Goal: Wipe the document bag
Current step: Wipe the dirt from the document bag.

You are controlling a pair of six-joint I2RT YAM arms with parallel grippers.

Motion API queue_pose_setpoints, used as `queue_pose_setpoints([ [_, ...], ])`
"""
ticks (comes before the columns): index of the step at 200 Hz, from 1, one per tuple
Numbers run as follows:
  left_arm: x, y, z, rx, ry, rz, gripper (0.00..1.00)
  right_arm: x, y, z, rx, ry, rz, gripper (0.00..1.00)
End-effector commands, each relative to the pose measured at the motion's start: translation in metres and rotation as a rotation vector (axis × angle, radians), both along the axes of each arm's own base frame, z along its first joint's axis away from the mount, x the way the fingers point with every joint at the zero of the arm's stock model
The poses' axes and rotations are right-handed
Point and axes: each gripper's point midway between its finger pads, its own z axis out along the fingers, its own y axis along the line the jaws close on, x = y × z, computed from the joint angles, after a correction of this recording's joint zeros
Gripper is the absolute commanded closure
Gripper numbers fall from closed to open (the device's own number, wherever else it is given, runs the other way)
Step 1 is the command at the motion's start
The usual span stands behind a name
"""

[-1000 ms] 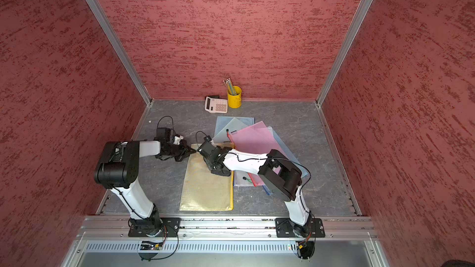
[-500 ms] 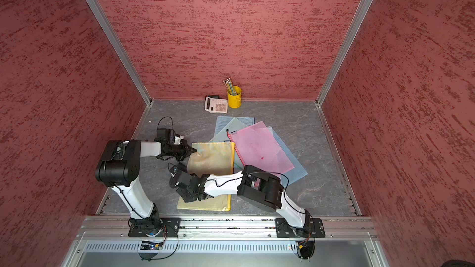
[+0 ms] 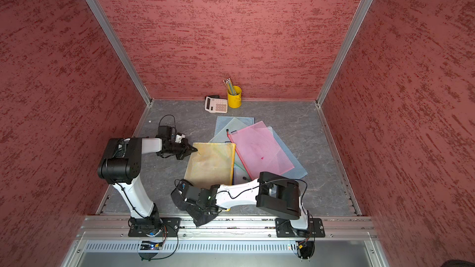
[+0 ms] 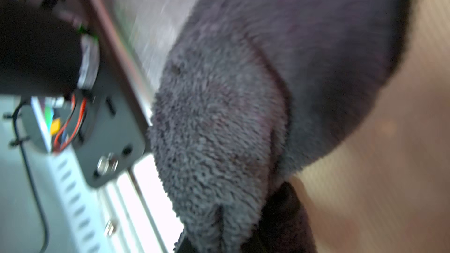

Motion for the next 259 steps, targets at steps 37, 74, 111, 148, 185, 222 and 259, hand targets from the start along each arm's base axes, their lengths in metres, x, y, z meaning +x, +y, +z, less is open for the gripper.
queue_pose_setpoints([
  [37, -0.002, 0.0, -0.011, 0.064, -0.006, -0.025, 1.0, 0.159, -0.05, 0.083, 0.057, -0.201, -0.44, 1.0],
  [74, -0.003, -0.001, -0.013, 0.069, -0.001, -0.027, 1.0, 0.224, -0.017, 0.05, -0.007, -0.29, -0.5, 1.0],
  [111, -0.003, -0.001, -0.015, 0.071, 0.006, -0.02, 1.0, 0.22, -0.011, -0.024, -0.092, -0.21, -0.527, 1.0],
  [148, -0.002, 0.003, -0.012, 0.079, 0.0, -0.001, 1.0, 0.152, -0.046, -0.046, -0.153, -0.124, -0.508, 1.0],
  [185, -0.001, 0.007, -0.007, 0.093, -0.008, -0.004, 1.0, 0.042, -0.072, -0.05, -0.258, 0.034, -0.386, 1.0],
  [222, -0.004, 0.005, -0.007, 0.094, -0.007, -0.012, 1.0, 0.081, -0.03, 0.015, -0.175, -0.181, -0.333, 1.0],
  [259, -0.007, 0.002, -0.01, 0.09, 0.001, -0.017, 1.0, 0.164, 0.029, 0.029, -0.087, -0.249, -0.345, 1.0],
])
